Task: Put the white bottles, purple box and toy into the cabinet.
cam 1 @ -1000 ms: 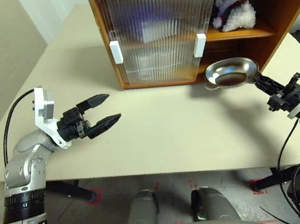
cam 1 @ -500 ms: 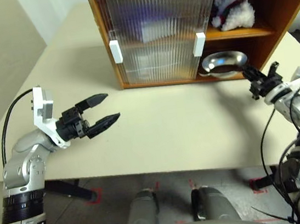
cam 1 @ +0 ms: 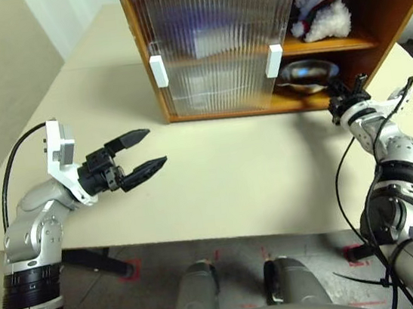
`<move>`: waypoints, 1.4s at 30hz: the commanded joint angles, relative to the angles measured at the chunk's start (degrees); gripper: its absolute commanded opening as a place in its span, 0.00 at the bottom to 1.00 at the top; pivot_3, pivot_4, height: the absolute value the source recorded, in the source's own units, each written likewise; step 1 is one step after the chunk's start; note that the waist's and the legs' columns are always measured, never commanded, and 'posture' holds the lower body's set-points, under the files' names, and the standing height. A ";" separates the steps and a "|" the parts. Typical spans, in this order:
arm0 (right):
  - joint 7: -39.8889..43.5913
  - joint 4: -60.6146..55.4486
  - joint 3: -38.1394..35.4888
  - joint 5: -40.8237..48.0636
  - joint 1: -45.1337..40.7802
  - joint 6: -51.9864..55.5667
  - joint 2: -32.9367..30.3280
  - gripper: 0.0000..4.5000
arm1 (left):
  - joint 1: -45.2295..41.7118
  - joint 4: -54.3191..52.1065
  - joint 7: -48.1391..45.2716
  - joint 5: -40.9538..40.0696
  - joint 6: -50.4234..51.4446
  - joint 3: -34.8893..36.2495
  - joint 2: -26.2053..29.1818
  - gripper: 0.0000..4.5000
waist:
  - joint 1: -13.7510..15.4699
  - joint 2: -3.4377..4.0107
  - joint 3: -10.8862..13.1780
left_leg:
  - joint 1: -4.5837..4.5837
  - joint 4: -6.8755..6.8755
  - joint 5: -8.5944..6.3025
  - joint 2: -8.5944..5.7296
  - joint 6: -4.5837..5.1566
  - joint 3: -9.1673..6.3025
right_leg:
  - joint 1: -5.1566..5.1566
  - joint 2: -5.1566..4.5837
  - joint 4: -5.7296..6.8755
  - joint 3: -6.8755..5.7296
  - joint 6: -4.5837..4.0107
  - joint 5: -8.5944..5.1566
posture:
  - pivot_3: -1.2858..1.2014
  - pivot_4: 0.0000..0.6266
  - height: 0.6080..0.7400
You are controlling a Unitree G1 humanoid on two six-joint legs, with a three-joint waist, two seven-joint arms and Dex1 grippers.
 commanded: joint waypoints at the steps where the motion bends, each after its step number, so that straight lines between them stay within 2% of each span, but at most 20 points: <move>1: -0.53 5.32 -0.32 -1.36 -2.17 -5.17 -0.33 0.00 | 0.65 -1.36 0.24 -0.48 0.35 -0.13 -0.04 1.00 | 0.00 0.00 0.00 | 0.00 0.00 0.00 0.00 0.00 0.00 | 0.00 0.00 0.00 0.00 -0.01 0.00 | 0.60 0.09 1.00; 9: 1.37 14.88 -0.44 -2.75 -6.25 -11.31 -1.71 0.00 | 0.83 -1.51 0.33 -0.51 0.25 0.19 0.20 1.00 | 0.00 0.00 0.00 | 0.01 -0.01 0.01 -0.01 0.02 0.01 | 0.00 0.00 0.00 0.02 -0.02 0.01 | 0.61 0.09 1.00; 17: 3.53 20.10 0.02 -3.59 -8.11 -11.25 -3.03 0.00 | 1.49 -2.01 0.24 -0.24 -0.10 0.08 0.37 1.00 | -0.04 0.00 0.00 | 0.02 0.01 0.00 0.02 0.00 0.03 | 0.00 0.00 -0.01 0.03 -0.10 0.01 | 0.61 0.09 1.00; 22: 3.86 21.20 0.07 -4.42 -7.89 -10.93 -3.57 0.34 | 1.51 -2.06 -0.42 0.36 -0.40 -0.50 0.70 1.00 | -0.03 0.08 0.06 | 0.02 0.01 -0.03 0.01 -0.05 0.08 | -0.03 -0.01 -0.01 0.11 -0.23 -0.04 | 0.60 0.09 1.00; 25: 4.02 20.69 -0.10 -4.52 -7.20 -10.29 -3.61 0.61 | 1.03 -1.57 -0.50 0.35 -0.48 -0.65 0.45 1.00 | -0.02 0.08 0.06 | 0.01 -0.01 0.01 0.00 0.01 0.08 | -0.04 0.00 -0.01 0.12 -0.17 -0.01 | 0.60 0.08 1.00; 30: 4.42 16.64 1.25 -4.95 -4.64 -6.48 -3.29 0.99 | 0.11 -0.58 -0.80 0.34 -0.65 -1.20 0.09 1.00 | -0.02 0.02 0.02 | 0.01 -0.02 0.02 0.00 0.03 0.07 | -0.04 0.00 -0.01 0.11 -0.05 0.03 | 0.60 0.08 1.00; 33: 4.36 10.06 3.67 -5.36 -0.84 -2.04 -2.14 0.99 | -0.51 -0.03 -0.86 0.15 -0.68 -1.12 -0.01 1.00 | 0.23 -0.02 -0.01 | 0.01 -0.01 0.01 0.01 0.02 0.05 | -0.03 -0.01 -0.01 0.08 -0.05 0.02 | 0.60 0.08 1.00; 38: 3.72 -10.82 11.61 -6.53 11.42 7.23 0.18 0.99 | -0.35 -0.03 -0.78 -0.04 -0.72 -0.75 0.01 1.00 | 0.30 -0.05 -0.03 | 0.00 -0.02 -0.05 0.04 -0.09 0.06 | -0.04 -0.05 -0.01 0.08 -0.06 0.02 | 0.60 0.09 1.00; 42: 7.48 -20.78 19.39 -11.41 17.17 8.08 -1.90 0.99 | 0.48 -0.16 -0.84 -0.06 -1.05 -0.36 0.02 1.00 | 0.01 0.13 0.08 | 0.00 -0.01 -0.13 0.05 -0.23 0.10 | -0.09 -0.07 -0.01 0.09 -0.29 -0.10 | 0.60 0.09 1.00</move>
